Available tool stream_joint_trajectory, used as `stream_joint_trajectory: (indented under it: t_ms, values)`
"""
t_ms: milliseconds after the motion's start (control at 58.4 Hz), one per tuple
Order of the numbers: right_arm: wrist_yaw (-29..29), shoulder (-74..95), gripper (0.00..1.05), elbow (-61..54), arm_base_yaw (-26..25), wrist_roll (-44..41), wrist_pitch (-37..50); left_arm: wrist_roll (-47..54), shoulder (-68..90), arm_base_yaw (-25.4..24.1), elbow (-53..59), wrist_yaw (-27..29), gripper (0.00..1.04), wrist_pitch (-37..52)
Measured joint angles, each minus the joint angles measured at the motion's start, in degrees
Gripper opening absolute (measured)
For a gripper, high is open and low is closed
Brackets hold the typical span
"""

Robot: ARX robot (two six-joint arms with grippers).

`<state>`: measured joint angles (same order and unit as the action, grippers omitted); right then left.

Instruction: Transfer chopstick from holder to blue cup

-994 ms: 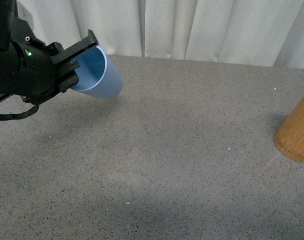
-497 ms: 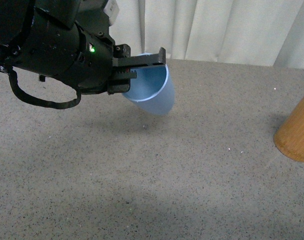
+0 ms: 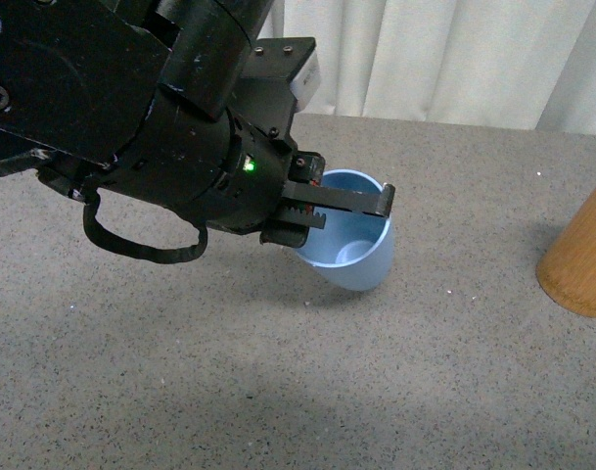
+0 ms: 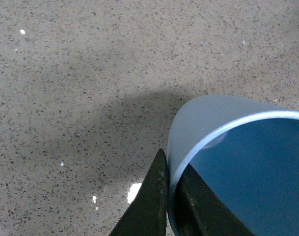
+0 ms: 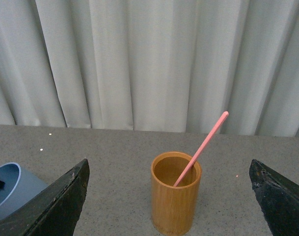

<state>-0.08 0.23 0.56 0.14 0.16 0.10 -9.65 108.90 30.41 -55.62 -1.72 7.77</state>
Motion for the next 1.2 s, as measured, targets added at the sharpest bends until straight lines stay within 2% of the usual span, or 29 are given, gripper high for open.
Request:
stream_joint_trajectory:
  t_ms: [617,1096,1199]
  values:
    - [0.00,0.00,0.95,0.00,0.00,0.00,0.00,3.50,1.27,1.64,-0.09,1.51,0.04,-2.78]
    - [0.00,0.00,0.95,0.00,0.00,0.00,0.00,2.01,1.27,1.64,-1.84,1.09,0.72,-2.86]
    - [0.00,0.00,0.95,0.00,0.00,0.00,0.00,0.46,0.90,1.44,-2.69,1.27,0.93,-2.75]
